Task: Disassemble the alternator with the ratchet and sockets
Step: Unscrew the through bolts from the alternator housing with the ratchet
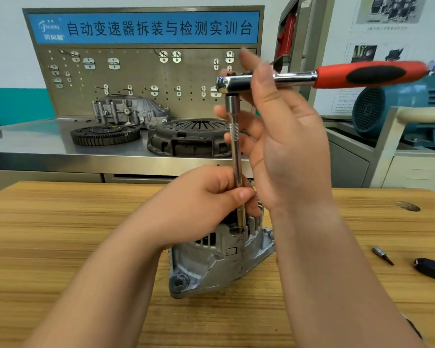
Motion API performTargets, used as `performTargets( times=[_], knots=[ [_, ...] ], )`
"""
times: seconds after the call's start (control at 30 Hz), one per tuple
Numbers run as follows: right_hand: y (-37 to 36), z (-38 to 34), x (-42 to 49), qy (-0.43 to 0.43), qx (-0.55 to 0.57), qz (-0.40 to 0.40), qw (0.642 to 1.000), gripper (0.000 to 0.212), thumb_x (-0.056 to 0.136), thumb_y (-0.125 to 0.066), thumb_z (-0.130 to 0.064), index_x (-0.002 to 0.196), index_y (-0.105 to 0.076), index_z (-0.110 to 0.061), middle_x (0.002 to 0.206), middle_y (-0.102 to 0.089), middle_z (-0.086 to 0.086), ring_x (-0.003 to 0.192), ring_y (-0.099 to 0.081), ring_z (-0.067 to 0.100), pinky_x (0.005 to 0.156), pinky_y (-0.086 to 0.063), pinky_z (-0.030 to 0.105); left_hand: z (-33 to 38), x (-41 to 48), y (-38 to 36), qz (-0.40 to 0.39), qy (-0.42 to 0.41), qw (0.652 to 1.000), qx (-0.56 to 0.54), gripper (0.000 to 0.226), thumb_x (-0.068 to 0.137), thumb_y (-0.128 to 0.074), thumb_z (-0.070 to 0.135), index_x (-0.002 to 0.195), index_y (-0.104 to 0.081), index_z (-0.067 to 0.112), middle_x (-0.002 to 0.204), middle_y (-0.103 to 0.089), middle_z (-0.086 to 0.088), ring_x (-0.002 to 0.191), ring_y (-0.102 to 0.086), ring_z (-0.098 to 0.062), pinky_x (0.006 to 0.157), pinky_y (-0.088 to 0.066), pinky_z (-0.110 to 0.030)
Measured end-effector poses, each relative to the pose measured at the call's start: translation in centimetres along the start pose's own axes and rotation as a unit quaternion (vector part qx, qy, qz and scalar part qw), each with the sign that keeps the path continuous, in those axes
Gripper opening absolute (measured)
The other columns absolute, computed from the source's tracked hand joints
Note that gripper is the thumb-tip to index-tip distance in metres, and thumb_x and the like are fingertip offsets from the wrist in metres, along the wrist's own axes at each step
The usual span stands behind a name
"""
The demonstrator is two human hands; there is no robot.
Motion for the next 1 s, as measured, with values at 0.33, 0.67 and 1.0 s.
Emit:
performTargets(
  times=[0.33, 0.67, 1.0],
  knots=[
    [0.14, 0.02, -0.11, 0.014, 0.048, -0.024, 0.998, 0.025, 0.1, -0.04, -0.025, 0.115, -0.059, -0.02, 0.114, -0.07, 0.006, 0.082, -0.07, 0.023, 0.067, -0.05, 0.024, 0.41, -0.32, -0.06, 0.019, -0.011, 1.0, 0.023, 0.019, 0.096, -0.051, 0.022, 0.092, -0.068, 0.015, 0.085, -0.073, 0.008, 0.083, -0.067, -0.014, 0.078, -0.053, -0.033],
    [-0.17, 0.13, -0.19, 0.068, -0.02, -0.015, 0.997, 0.029, 0.095, -0.05, -0.019, 0.122, -0.059, -0.021, 0.131, -0.061, 0.003, 0.101, -0.066, 0.025, 0.074, -0.049, 0.025, 0.21, -0.08, -0.49, 0.046, -0.02, 0.997, 0.053, 0.016, 0.095, -0.053, 0.02, 0.098, -0.068, 0.018, 0.091, -0.074, 0.008, 0.087, -0.068, -0.009, 0.08, -0.051, -0.035],
    [-0.11, 0.61, -0.23, -0.017, 0.032, 0.059, 0.998, 0.021, 0.1, -0.048, -0.023, 0.116, -0.062, -0.024, 0.101, -0.071, 0.002, 0.098, -0.066, 0.024, 0.086, -0.053, 0.029, -0.23, -0.29, -0.14, 0.05, -0.044, 0.997, 0.033, 0.019, 0.091, -0.059, 0.011, 0.073, -0.062, 0.018, 0.056, -0.063, 0.02, 0.052, -0.056, 0.004, 0.057, -0.045, -0.016]
  ],
)
Point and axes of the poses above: each hand's wrist, its own x-axis towards the middle knuckle, its own y-axis out of the back of the hand, z = x × y, the point moved 1 cm from there along x, towards the middle knuckle
